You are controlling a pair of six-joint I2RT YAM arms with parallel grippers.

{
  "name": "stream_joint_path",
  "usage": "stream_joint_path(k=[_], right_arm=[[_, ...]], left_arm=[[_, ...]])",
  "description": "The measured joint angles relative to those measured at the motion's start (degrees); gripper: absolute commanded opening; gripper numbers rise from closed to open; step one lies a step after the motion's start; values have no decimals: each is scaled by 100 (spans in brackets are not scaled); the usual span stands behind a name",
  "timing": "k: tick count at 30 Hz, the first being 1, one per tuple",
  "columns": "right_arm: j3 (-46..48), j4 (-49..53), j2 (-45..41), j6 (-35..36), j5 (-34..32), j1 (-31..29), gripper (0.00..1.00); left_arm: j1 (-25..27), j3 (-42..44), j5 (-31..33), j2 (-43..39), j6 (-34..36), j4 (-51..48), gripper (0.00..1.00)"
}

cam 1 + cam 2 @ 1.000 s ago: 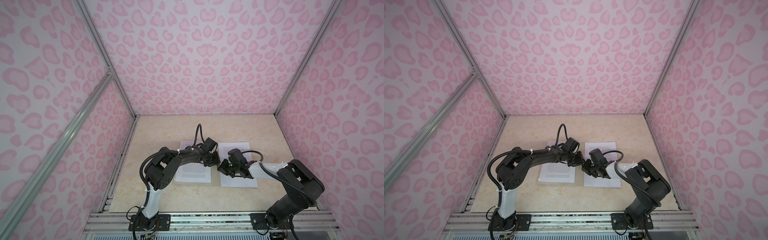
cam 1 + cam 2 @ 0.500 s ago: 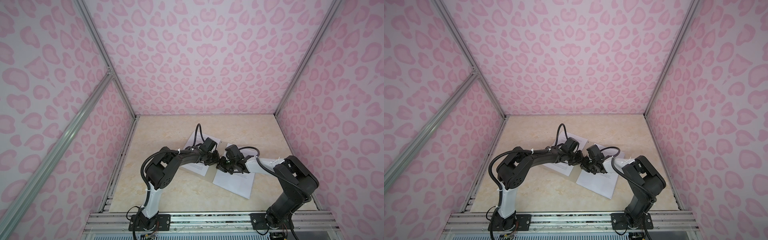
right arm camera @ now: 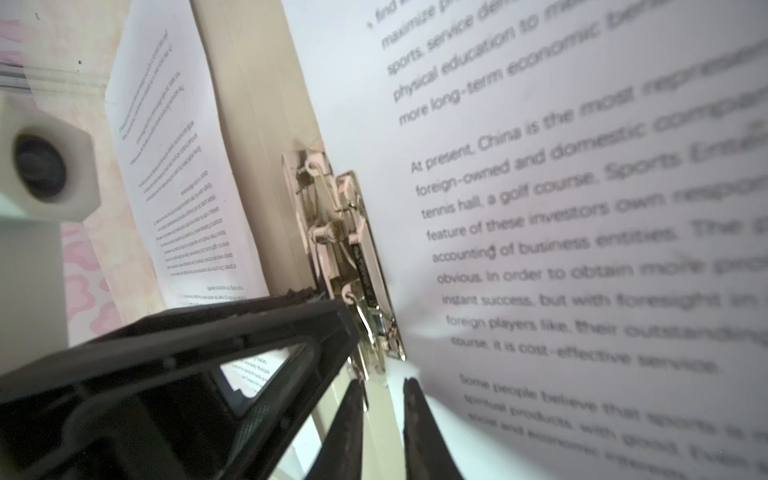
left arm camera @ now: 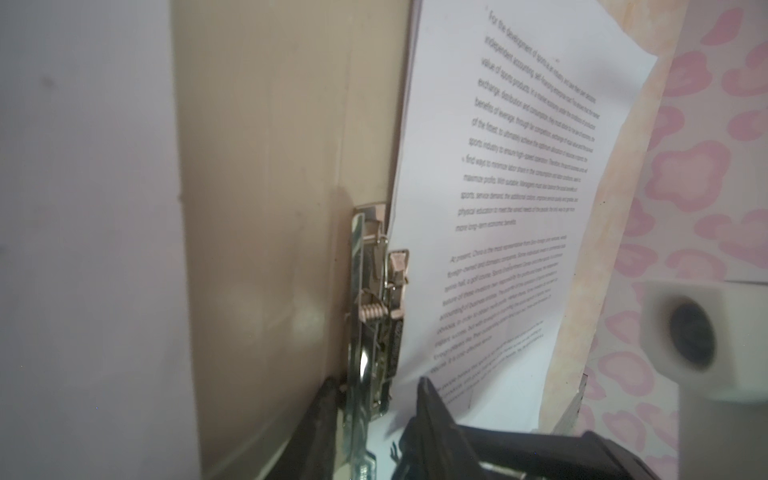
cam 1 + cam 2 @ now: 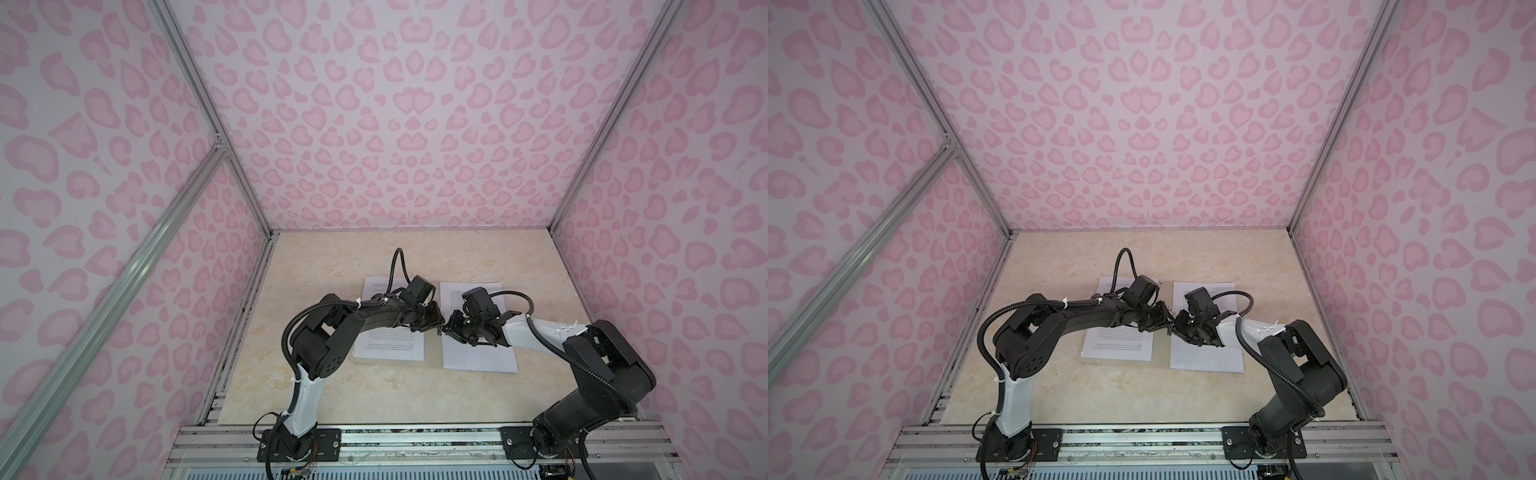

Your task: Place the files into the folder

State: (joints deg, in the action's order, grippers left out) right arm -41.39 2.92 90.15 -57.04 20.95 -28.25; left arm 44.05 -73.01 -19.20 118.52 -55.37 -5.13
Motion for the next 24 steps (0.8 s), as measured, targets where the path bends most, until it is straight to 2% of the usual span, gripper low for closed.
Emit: stream_joint_path(k=[4, 6, 9, 11, 12, 14, 15, 17, 19, 24], right_arm=[[81, 256, -549, 190, -7, 68, 44], [79, 450, -940, 385, -72, 162, 48], [52, 688, -1425, 715, -319, 496, 59], [125, 866, -1711, 927, -461, 855, 73], [186, 970, -1875, 1045, -518, 1051, 81], [278, 1119, -2138, 1257, -758, 1397, 89], [321, 1172, -2253, 1377, -855, 1556, 91], [415, 1217, -2415, 1582, -1047, 1847, 97], [538, 1204, -2503, 1777, -1237, 2159, 97], [870, 968, -2380, 1956, -1362, 2653, 97]], left_arm=[[-11, -352, -7, -4, 173, -459, 55], [-24, -605, 103, -37, 343, -964, 57], [-122, -855, 205, -216, 599, -1449, 70], [-229, -901, 354, -498, 726, -1602, 78], [-337, -894, 452, -734, 826, -1698, 84], [-612, -671, 566, -1342, 1036, -1705, 95], [-817, -431, 575, -1779, 1165, -1718, 98], [-1314, 162, 614, -2605, 1425, -1672, 98], [-1910, 732, 621, -3091, 1814, -1663, 98], [-2953, 1600, 415, -3134, 2450, -1888, 98]])
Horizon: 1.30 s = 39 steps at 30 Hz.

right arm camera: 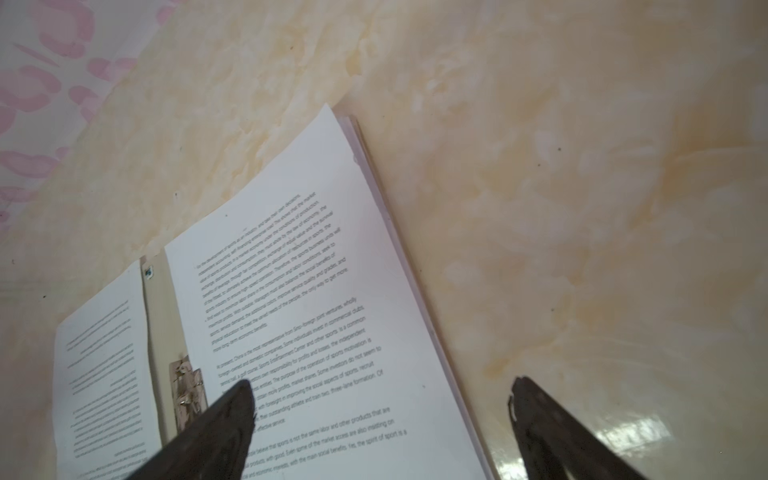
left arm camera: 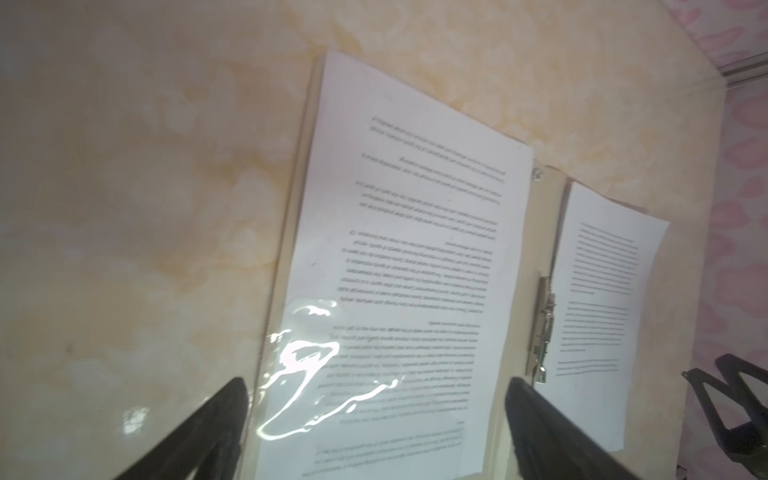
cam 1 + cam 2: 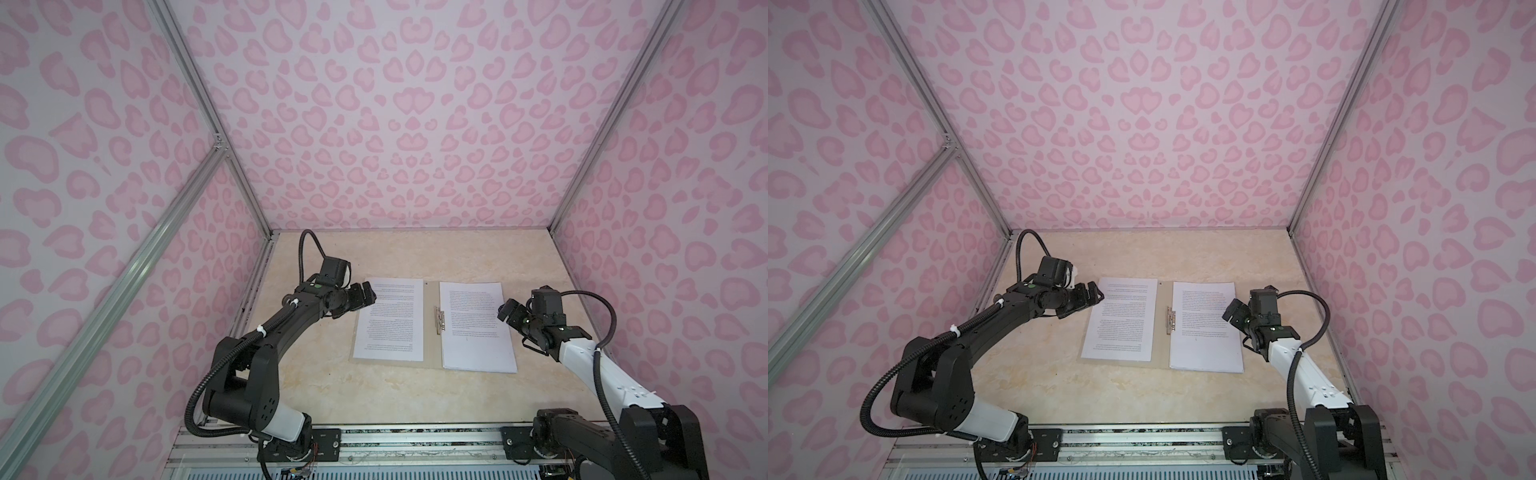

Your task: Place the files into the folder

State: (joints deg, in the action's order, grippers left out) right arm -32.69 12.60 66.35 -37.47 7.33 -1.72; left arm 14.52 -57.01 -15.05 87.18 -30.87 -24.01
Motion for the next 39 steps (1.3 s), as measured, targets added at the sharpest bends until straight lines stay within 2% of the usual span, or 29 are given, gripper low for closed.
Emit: stream_joint_path(k=[4, 14, 21, 24, 27, 31, 35, 38, 39], right_arm=[[57, -315, 420, 70, 249, 212, 95], [203, -1117, 1196, 114, 970, 590, 93], [107, -1847, 1681, 164, 1488, 599, 92], [98, -2085, 1792, 157, 1513, 535, 92], [101, -2201, 1827, 146, 1410, 396, 92], [103, -2317, 1867, -7, 1445, 55, 91], [122, -2524, 1950, -308, 1703, -256, 92], [144, -2756, 2026, -507, 1775, -323, 93], [125, -2830, 2076, -542, 1777, -374, 94]], left_arm=[[-212, 184, -125, 396, 201, 151, 98], [-249, 0, -520, 1399, 238, 1115, 98], [-208, 101, -1266, 1696, 28, 2201, 98], [-216, 227, -1471, 1556, -262, 2321, 98], [-247, 240, -1613, 1064, -540, 2024, 98], [-199, -114, -2199, 304, -876, 2092, 98], [-4, -490, -2697, -184, -1019, 1993, 98], [129, -522, -2798, -424, -1150, 1939, 98], [339, -619, -2776, -409, -1156, 1919, 98]])
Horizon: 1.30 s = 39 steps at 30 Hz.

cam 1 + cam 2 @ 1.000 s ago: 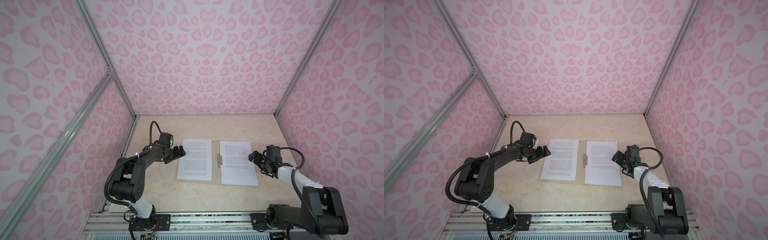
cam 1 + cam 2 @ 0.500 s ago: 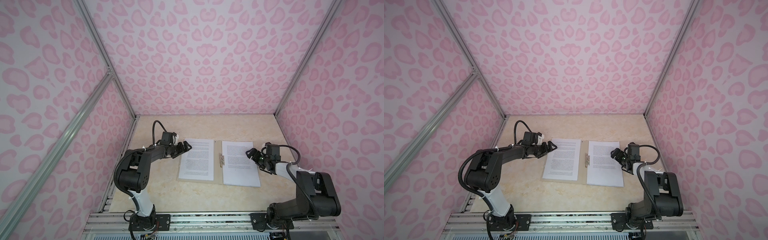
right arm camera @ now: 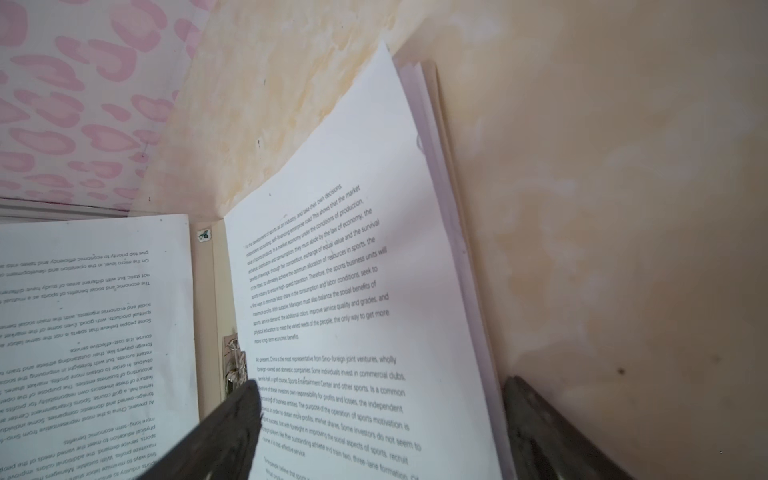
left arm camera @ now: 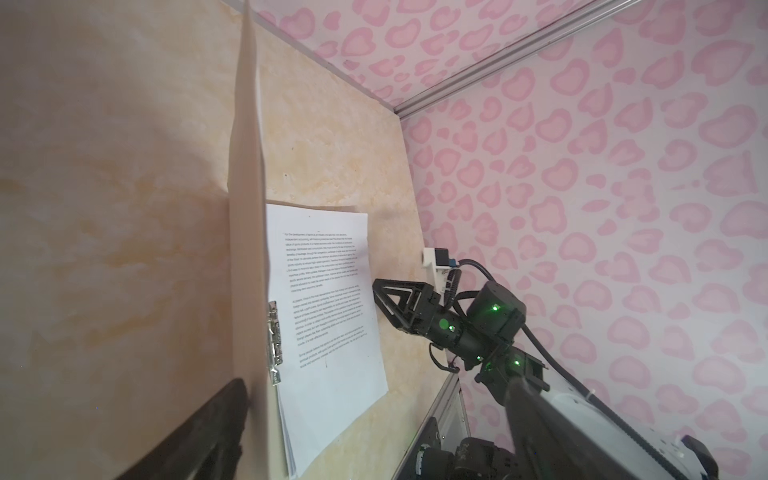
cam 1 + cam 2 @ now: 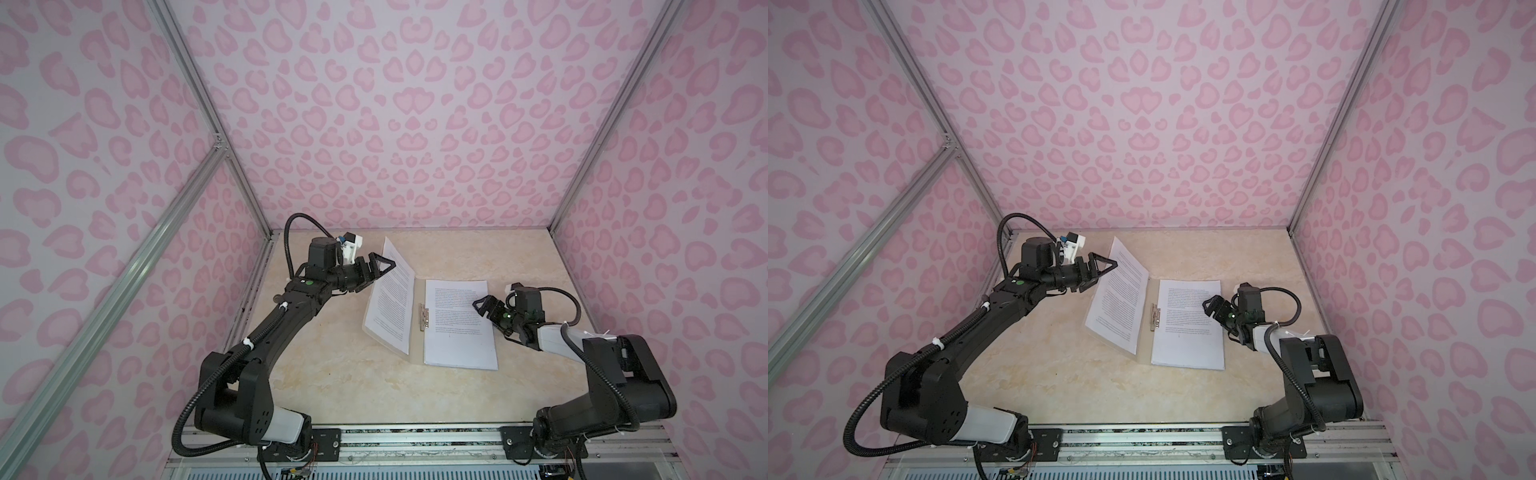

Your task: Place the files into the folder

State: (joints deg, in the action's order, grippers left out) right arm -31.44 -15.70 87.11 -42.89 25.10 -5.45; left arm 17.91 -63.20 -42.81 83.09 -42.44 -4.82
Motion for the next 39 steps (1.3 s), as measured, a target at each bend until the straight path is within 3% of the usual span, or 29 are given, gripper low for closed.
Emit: stream_joint_path(k=[7, 10, 12, 15, 22, 24, 30, 34, 39], right_arm=[[-267, -573, 439, -507, 398, -363, 97], [-304, -636, 337, -719, 483, -136, 97], [-306, -404, 33, -745, 345, 109, 97], [-446, 195, -527, -605, -46, 369, 97], [-697, 1001, -1102, 15, -380, 352, 97], [-787, 1154, -1154, 184, -382, 328, 97], [-1349, 1665, -1182, 584, -925, 339, 97], [-1554, 1816, -1121, 748, -1626, 367, 97], [-820, 1412, -1123, 1073, -2430, 535, 97]], left_arm=[[2070, -1038, 92, 879, -249, 31, 97], [2437, -1401, 153, 1169, -289, -39, 97], [2319, -1392, 299, 1080, -289, -66, 98], [1690, -857, 619, 555, -286, -50, 98], [240, 302, 1294, -721, 214, -302, 98], [-85, 745, 1971, -1300, 431, -321, 98], [-269, 2983, 5217, -2990, 710, 466, 98], [-332, 3589, 7156, -3008, 1054, 730, 98], [-437, 4170, 8428, -2433, 1873, 1945, 99]])
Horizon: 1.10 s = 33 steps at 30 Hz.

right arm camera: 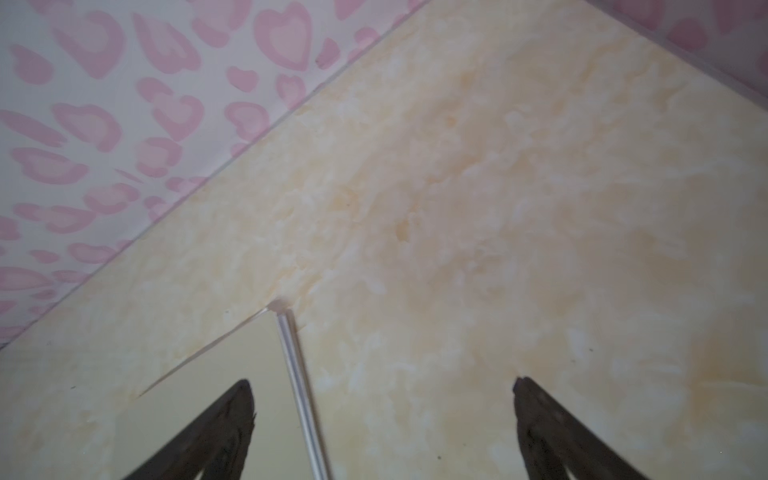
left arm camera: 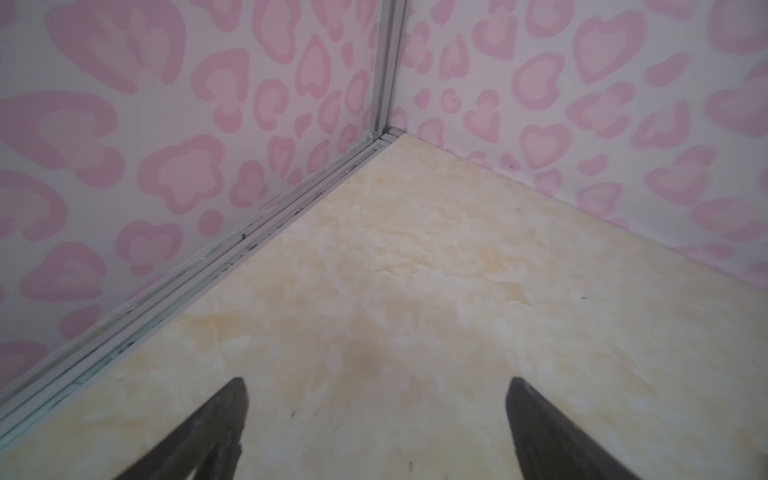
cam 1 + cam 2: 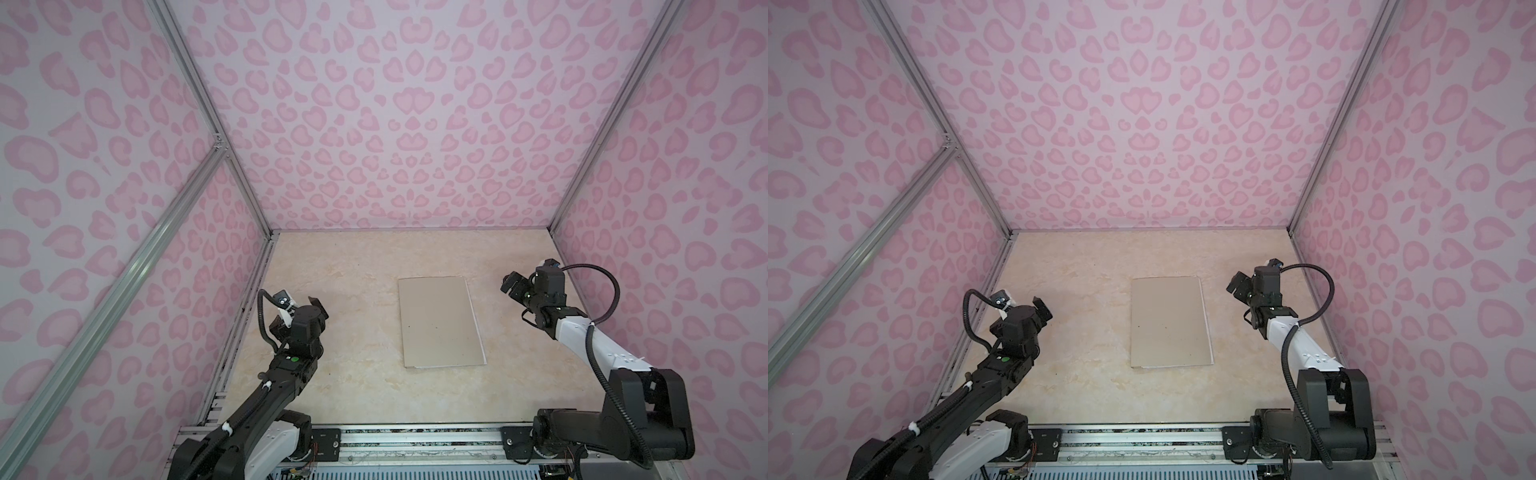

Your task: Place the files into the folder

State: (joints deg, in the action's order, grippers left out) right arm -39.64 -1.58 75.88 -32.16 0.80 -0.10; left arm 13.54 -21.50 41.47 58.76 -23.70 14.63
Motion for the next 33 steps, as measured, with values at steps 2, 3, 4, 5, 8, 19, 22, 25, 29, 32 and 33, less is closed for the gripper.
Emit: stream_joint_path(k=[2, 3, 4, 5, 8, 19, 22, 25, 29, 32, 33], right_arm=[[361, -306, -17, 208, -243, -2, 100], [597, -527, -59, 302, -426, 13, 100], [734, -608, -116, 356, -505, 59, 100], [813, -629, -199, 452, -636, 111, 100], [938, -1069, -501, 1084, -1261, -55, 100], [2142, -3565, 116, 2216, -1563, 127, 100], [2361, -4559, 721, 2371, -1360, 208, 100], [2352, -5204, 1270, 2575, -962, 142, 100], [2225, -5676, 1309, 2682, -782, 138, 100], [2138, -5495, 1235, 2736, -704, 114, 100], [2122, -5589, 1259, 2791, -710, 70, 100]], left_arm=[[-24, 0, 210, 450, 286, 363, 98], [-24, 7, 271, 702, 428, 636, 98], [-35, 68, 264, 933, 573, 966, 98], [-61, 149, 256, 1161, 708, 1307, 98], [-175, 61, 20, 1714, 1180, 1792, 98], [-1097, 330, -1239, 2203, 1633, 3342, 98], [-1255, 446, -1956, 2490, 1681, 3751, 98], [-1362, 435, -2197, 2531, 1672, 3978, 98], [-1237, 431, -2369, 2533, 1729, 4030, 98], [-1226, 422, -2428, 2533, 1770, 4028, 97], [-1226, 409, -2430, 2533, 1770, 4028, 98]])
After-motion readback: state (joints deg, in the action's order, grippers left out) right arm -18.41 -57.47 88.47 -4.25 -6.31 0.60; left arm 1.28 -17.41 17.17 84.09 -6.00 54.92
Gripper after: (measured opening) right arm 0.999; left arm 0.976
